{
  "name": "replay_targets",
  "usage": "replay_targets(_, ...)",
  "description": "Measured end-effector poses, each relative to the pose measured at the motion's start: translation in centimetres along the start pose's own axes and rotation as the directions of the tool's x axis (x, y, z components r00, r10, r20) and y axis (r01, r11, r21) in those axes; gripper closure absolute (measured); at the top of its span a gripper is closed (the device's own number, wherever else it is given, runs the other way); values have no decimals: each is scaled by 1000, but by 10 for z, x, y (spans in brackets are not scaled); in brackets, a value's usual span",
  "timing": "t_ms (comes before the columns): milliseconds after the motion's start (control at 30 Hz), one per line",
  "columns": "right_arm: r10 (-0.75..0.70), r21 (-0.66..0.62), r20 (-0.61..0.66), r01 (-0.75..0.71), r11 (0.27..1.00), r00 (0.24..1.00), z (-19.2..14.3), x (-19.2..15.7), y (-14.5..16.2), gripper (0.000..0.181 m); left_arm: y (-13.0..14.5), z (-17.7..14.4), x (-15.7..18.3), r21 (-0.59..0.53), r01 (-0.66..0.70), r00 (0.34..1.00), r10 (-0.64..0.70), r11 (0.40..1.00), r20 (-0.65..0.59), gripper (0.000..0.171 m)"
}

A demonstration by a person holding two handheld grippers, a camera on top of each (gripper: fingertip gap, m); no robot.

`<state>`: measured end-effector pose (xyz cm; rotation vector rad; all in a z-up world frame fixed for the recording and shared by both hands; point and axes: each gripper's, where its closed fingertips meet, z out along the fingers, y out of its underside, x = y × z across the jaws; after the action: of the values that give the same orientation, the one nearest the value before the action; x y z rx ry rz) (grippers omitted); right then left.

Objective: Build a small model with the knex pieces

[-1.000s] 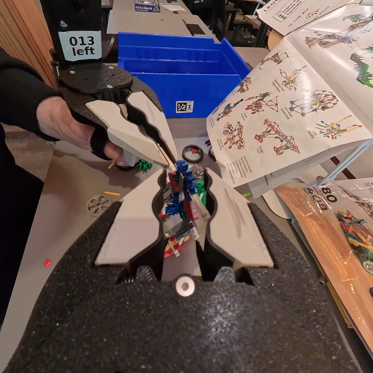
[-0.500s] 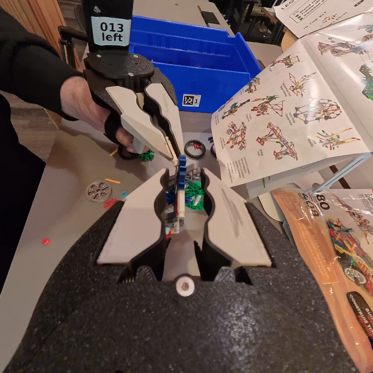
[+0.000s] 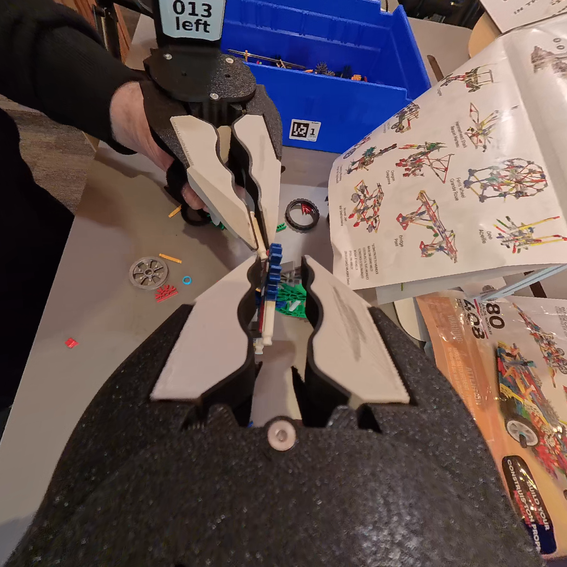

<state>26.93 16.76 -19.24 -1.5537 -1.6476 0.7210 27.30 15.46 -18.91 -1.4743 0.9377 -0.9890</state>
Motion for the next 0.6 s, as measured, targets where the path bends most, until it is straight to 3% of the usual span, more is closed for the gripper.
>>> replay_targets(300,-6,-35,52,8,999,999,0,-4,0,156,-3,-1,1,39,83,995,-81,996,-61,170)
replay_targets(600,1,-50,113,5,999,994,4,-7,0,158,-2,-1,0,30,50,996,-48,998,-81,168)
